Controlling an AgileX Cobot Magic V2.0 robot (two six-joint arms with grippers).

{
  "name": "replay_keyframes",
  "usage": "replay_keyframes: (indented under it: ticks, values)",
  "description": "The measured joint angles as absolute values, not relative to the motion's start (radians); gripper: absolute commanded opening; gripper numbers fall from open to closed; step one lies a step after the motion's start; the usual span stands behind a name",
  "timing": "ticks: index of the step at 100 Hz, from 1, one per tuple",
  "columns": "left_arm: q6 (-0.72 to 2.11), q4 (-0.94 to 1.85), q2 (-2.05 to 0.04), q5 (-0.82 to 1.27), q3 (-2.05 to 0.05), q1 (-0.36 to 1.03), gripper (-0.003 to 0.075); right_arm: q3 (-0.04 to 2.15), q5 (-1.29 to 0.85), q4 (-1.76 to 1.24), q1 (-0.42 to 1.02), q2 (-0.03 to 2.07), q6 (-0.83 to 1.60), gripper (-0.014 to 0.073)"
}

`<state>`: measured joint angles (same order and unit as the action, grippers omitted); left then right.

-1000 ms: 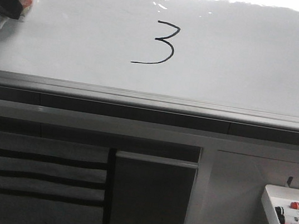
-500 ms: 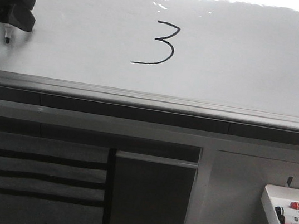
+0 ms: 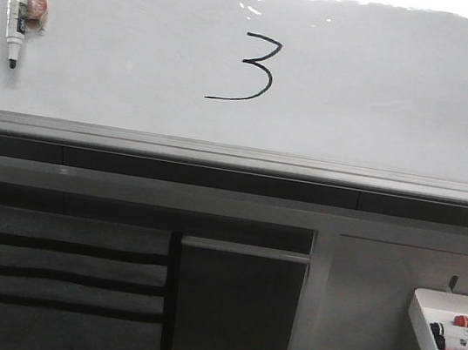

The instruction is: Write number 3 on whiteboard

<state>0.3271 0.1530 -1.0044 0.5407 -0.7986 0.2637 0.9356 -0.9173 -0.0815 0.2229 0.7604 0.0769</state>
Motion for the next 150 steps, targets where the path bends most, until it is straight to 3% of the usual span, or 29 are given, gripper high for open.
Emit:
replay_keyframes:
  ticks: [21,33,56,73,119,150]
  values:
    - [0.188,0.041,-0.722,0.636,-0.749,0.262,0.0113,0.841,-0.768,-0.076,0.223,0.675,0.026,0.0016]
    - [0.148,0.02,-0.566,0.601,-0.669,0.262,-0.002,0.751,-0.673,-0.076,0.223,0.586,0.02,-0.0069]
    - [0.137,0.021,-0.374,0.326,-0.453,0.262,-0.002,0.559,-0.367,-0.066,0.223,0.424,0.02,-0.0069]
    - [0.134,0.035,-0.342,0.086,-0.345,0.262,-0.002,0.471,-0.295,-0.065,0.223,0.399,0.02,-0.0069]
    - [0.136,0.016,-0.323,0.034,-0.235,0.254,-0.002,0.437,-0.294,-0.065,0.223,0.399,0.02,-0.0069]
    - [0.141,0.135,-0.048,-0.009,-0.032,0.07,-0.002,0.437,-0.294,-0.065,0.223,0.399,0.017,-0.0069]
